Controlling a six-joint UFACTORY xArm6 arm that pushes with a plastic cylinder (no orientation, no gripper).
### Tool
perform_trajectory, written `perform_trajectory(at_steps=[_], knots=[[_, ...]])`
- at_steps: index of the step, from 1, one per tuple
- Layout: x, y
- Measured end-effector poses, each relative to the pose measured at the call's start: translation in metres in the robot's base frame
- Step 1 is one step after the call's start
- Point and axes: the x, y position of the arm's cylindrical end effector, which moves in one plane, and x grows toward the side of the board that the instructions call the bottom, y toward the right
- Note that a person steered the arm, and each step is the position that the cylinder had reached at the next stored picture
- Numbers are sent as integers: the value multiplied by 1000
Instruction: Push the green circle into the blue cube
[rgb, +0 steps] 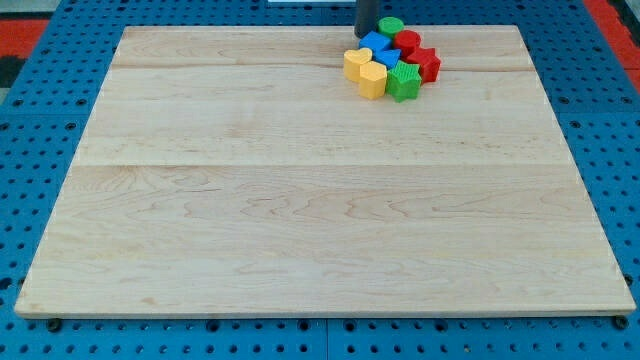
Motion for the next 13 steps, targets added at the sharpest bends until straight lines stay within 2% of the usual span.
perform_trajectory(at_steps=[1, 2, 3, 4, 5, 6, 7, 8, 10, 11, 12, 13], knots=[[18, -18], [23, -91], [77, -122], [165, -120], [212, -36], [211, 51], [176, 94], [149, 179], [-22, 197], [-21, 196], [-22, 143], [-22, 28]])
